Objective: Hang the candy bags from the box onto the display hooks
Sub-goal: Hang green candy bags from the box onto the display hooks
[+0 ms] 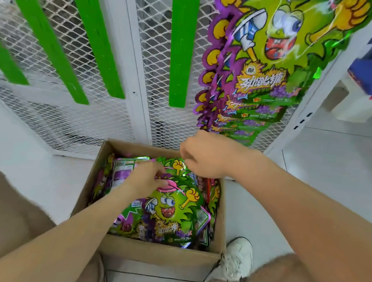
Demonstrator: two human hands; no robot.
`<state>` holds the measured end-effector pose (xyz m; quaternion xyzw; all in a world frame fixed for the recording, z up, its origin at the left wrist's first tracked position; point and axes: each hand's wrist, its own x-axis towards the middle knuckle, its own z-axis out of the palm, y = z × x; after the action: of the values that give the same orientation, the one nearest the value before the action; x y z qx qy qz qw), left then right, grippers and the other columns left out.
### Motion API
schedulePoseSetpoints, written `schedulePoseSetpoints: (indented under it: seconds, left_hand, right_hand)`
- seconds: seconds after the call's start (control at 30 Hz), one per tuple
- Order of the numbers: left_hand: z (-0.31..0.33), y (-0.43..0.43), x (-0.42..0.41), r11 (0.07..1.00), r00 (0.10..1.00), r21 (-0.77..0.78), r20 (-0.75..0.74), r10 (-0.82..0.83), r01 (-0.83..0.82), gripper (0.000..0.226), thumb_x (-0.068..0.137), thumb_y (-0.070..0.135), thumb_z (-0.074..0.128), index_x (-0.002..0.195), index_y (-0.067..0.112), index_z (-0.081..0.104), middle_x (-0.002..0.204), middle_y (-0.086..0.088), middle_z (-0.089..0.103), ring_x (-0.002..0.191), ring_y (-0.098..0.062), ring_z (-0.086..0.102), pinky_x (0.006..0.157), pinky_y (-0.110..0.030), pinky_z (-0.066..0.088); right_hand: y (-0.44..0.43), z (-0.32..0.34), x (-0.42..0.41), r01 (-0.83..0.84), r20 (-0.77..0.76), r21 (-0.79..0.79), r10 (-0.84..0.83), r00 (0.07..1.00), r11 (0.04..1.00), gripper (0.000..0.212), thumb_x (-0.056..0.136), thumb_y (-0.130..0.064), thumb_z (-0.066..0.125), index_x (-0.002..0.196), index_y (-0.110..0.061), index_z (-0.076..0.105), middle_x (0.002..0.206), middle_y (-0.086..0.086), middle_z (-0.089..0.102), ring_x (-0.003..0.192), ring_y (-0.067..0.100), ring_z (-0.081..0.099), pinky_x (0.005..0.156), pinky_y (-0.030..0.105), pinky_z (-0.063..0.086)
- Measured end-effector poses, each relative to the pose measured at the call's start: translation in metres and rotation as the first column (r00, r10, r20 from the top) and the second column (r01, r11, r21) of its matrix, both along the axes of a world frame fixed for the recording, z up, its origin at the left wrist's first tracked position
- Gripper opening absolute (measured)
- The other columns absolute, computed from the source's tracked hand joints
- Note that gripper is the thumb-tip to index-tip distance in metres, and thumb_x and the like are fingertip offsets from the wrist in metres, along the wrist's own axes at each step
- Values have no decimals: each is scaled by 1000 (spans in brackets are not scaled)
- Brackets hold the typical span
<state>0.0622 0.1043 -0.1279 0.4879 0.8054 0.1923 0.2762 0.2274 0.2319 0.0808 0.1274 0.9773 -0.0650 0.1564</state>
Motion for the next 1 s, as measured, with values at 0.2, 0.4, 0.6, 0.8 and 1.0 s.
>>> schedulePoseSetpoints:
  seconds: [0.2, 0.4, 0.6, 0.8, 1.0]
  left_hand:
    - [72, -3, 9, 984, 933, 142, 328, -148, 106, 11, 94, 41, 76, 91, 31, 71, 75, 2, 69, 71, -12, 58, 69, -34, 43]
    - [173, -6, 12, 963, 889, 271, 437, -133, 11, 16, 101, 24, 70, 100, 8, 72, 77, 5, 69, 74, -4, 63, 71, -18, 47]
    - [241, -11, 14, 940, 851, 335, 510, -128, -60, 20, 105, 35, 64, 92, 25, 76, 89, 3, 72, 88, -12, 64, 87, -30, 45]
    - [291, -1, 25, 902, 902, 432, 391, -180, -7, 34, 100, 43, 57, 94, 12, 70, 86, -7, 58, 84, -21, 48, 84, -41, 35]
    - [363, 26, 40, 762, 999, 647, 37, -4, -21, 10, 97, 36, 72, 102, 28, 75, 92, 5, 77, 86, -14, 72, 84, -44, 59]
  right_hand:
    - [5, 10, 7, 22, -46, -4, -22, 999, 1000, 27, 100, -25, 56, 120, -13, 70, 114, 13, 69, 112, 33, 63, 89, 40, 54]
    - [13, 34, 21, 103, -148, -215, -137, 980, 971, 33, 101, -38, 65, 84, -10, 65, 64, 0, 51, 57, 10, 44, 56, 29, 37]
    - [17, 71, 33, 143, -358, -426, -311, 880, 893, 35, 103, -34, 66, 76, -13, 60, 58, -4, 44, 48, 5, 35, 50, 24, 30]
    - [5, 91, 36, 73, -668, -426, -368, 647, 902, 23, 97, -39, 71, 85, -20, 71, 70, -2, 65, 70, 15, 61, 70, 38, 50]
    - [23, 130, 47, 151, -902, -266, -301, 309, 952, 19, 95, -43, 74, 91, -25, 75, 68, -12, 64, 64, 10, 59, 65, 38, 51]
